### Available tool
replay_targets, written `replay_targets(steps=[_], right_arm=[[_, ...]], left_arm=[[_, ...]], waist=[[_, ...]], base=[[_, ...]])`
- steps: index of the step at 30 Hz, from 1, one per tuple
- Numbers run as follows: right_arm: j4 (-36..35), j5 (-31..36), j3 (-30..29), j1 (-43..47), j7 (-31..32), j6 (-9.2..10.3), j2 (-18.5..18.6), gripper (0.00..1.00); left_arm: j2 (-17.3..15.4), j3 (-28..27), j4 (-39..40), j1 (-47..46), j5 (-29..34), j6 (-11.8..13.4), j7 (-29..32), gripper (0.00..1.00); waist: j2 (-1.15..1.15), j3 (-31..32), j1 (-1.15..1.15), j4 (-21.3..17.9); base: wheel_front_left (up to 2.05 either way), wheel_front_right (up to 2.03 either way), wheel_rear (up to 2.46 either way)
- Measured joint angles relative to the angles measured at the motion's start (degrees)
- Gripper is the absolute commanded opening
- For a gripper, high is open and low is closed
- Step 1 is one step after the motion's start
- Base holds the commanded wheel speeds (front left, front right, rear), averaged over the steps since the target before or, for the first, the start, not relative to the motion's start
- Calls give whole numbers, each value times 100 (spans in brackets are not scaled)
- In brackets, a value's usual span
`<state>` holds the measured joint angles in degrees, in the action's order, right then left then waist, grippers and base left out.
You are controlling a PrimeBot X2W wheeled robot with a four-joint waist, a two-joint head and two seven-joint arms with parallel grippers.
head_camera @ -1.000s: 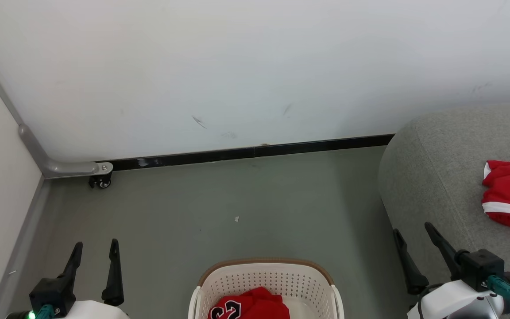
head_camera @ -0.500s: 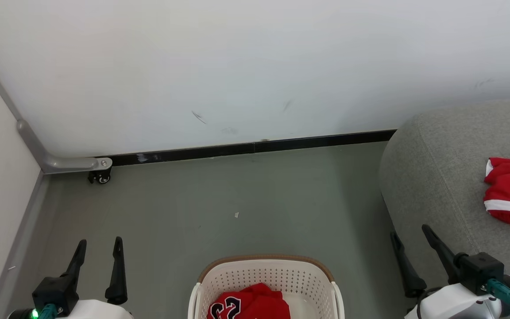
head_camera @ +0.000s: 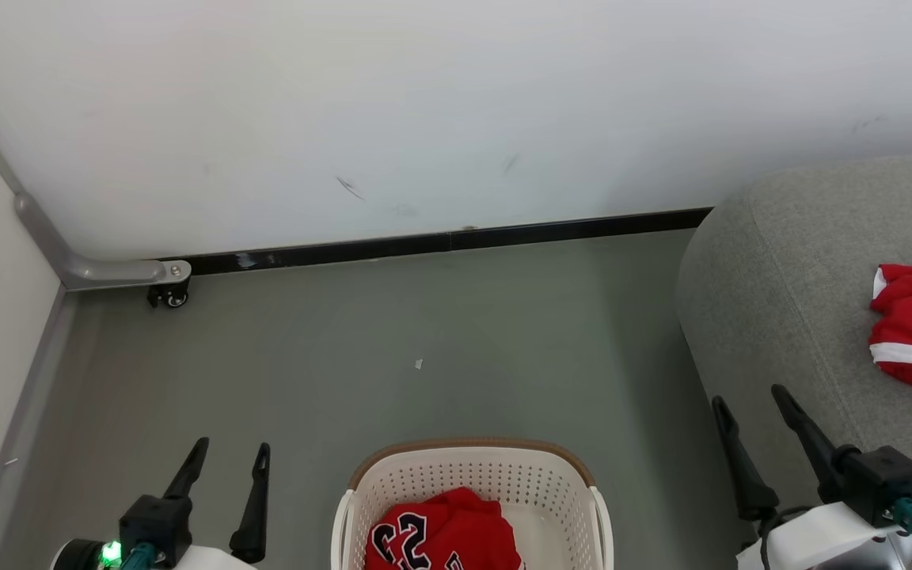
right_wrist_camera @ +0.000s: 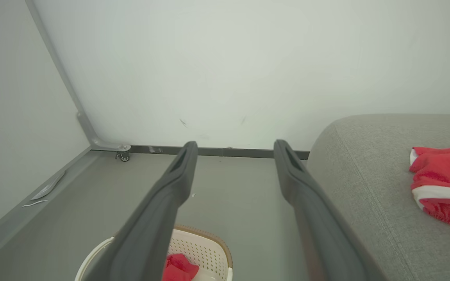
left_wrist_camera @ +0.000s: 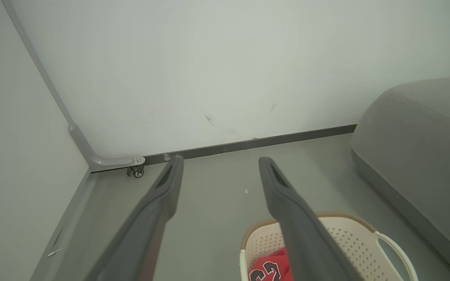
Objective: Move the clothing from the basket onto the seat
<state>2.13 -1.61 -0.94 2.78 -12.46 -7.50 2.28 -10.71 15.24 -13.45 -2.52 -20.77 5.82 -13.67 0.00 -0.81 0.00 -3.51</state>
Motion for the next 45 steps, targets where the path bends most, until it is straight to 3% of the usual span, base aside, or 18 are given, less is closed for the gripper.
replay_targets(steps=[22,29,34,45], right_arm=[[-793,96,-896,208,-49,0,-21,100],[-1037,22,-939,163,-58,0,-25,100],[-1125,-111,-899,130,-64,0,-26,100],[-1263,-334,-879,-261,-76,0,-30,100]], left_arm=[[126,1271,-922,-992,929,-559,419,100],[194,1584,-1233,-1385,1152,-709,504,100],[172,1953,-1452,-1718,1649,-810,505,100],[245,2239,-1944,-2258,2060,-856,553,100]], waist=[[0,-828,0,-229],[0,-1221,0,-328],[0,-1540,0,-413],[0,-2307,0,-632]], base=[[0,0,0],[0,0,0],[0,0,0],[0,0,0]])
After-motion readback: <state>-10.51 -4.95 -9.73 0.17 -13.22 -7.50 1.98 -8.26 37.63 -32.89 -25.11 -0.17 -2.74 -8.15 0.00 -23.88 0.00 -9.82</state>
